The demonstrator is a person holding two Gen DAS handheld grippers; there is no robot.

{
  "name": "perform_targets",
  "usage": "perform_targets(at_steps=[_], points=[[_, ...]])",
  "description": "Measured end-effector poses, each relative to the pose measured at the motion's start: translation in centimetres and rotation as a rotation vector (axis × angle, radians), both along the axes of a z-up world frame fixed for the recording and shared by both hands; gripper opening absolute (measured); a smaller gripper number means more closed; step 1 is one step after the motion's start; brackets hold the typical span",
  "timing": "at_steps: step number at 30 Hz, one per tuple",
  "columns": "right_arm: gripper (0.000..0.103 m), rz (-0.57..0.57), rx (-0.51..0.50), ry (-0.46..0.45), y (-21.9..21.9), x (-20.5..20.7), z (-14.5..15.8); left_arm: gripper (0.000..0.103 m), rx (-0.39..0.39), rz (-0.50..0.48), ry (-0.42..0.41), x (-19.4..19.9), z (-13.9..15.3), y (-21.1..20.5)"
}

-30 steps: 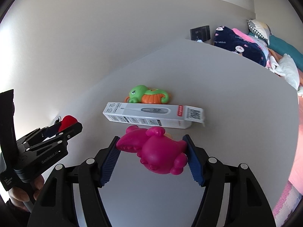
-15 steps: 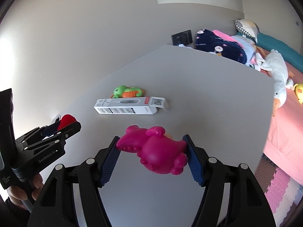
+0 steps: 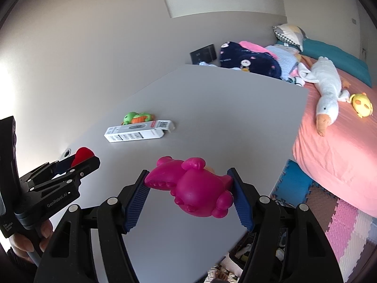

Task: Collect trash
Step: 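Carry the red heart and pink toy over the black bin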

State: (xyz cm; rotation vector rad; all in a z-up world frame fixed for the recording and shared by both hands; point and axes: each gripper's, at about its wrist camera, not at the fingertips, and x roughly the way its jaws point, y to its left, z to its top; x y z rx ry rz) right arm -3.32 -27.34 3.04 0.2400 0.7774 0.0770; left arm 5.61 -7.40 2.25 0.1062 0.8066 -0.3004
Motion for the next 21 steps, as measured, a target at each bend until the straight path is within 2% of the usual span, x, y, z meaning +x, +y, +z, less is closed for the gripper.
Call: perform_targets(at_steps=[21], points=[[0.067, -0.153, 0.016, -0.026, -7.5, -5.2, 0.3, 0.049, -0.013, -0.147, 0.025, -2.9, -0.5, -7.5]])
